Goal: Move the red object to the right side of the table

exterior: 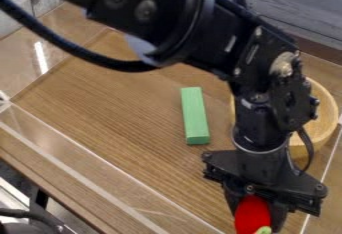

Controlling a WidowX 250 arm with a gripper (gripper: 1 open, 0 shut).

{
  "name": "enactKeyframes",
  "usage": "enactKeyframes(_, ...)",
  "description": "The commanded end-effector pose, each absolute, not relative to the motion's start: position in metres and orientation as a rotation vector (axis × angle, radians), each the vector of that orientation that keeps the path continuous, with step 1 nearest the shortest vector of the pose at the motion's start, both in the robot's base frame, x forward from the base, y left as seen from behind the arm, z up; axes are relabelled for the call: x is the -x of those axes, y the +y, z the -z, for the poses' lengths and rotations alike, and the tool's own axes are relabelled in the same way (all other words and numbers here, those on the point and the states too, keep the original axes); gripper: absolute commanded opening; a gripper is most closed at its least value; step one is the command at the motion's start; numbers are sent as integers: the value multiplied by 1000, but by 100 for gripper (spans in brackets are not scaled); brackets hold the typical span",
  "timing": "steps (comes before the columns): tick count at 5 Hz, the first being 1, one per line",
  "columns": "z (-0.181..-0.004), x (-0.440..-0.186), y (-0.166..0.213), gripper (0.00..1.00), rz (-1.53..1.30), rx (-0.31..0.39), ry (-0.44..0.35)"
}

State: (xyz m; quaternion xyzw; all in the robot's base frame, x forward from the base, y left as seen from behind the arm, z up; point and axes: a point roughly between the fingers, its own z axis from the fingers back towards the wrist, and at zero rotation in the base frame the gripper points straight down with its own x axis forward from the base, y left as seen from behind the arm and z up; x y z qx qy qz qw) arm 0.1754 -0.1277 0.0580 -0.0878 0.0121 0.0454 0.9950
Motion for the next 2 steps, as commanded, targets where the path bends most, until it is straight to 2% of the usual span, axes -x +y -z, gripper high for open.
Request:
enactKeyframes(1, -67, -187, -130, 0, -100, 207, -10)
enactKeyframes(2, -67, -188, -130, 0, -101, 211, -7)
